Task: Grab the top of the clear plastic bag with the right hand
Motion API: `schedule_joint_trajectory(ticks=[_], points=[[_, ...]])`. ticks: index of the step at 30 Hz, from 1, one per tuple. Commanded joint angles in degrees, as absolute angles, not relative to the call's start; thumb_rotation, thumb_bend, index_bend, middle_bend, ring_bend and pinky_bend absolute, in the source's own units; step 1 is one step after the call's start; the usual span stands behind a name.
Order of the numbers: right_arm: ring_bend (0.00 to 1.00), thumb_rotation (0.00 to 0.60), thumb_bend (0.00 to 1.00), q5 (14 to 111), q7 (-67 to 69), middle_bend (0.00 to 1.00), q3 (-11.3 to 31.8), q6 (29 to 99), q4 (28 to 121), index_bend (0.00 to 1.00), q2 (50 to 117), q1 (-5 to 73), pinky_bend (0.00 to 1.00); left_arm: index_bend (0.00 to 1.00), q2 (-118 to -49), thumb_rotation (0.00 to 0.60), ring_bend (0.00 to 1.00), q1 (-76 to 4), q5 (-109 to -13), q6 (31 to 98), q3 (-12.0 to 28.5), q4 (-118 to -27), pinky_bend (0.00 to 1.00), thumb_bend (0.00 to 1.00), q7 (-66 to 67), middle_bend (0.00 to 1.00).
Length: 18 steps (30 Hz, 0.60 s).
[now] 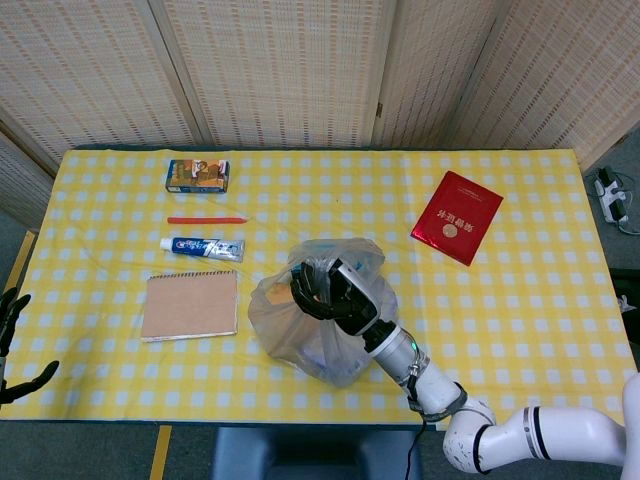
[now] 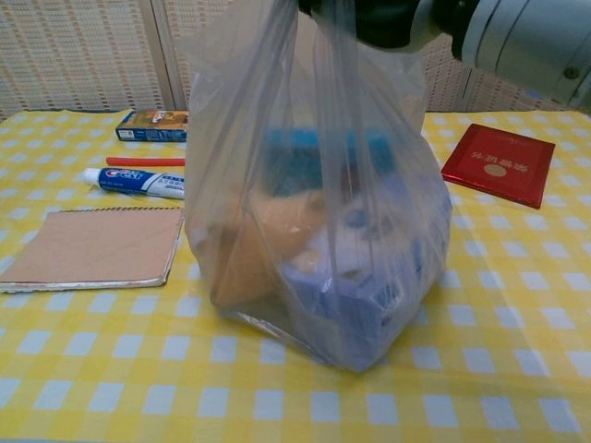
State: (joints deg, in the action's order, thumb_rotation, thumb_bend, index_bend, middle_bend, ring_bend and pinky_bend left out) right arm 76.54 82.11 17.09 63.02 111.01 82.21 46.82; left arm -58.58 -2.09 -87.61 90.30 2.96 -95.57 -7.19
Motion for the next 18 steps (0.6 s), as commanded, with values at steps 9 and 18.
schedule_joint_trajectory(ticks=[9,18], points=[[0.71,0.6,0.38,74.99,78.1,0.82,28.36,64.98,124.66,0.71,75.15,45.12,0.91,0.0,-58.78,0.6,0.03,-2.66,-87.61,89.03,2.77,-95.68,0.0,0.25,-6.6,0.0],[0.71,0.6,0.38,72.5,73.03,0.82,34.26,66.54,132.96,0.71,70.8,44.02,0.91,0.0,-59.03,0.6,0.03,-2.97,-87.4,88.39,2.75,-95.83,0.0,0.25,-5.75,0.0]])
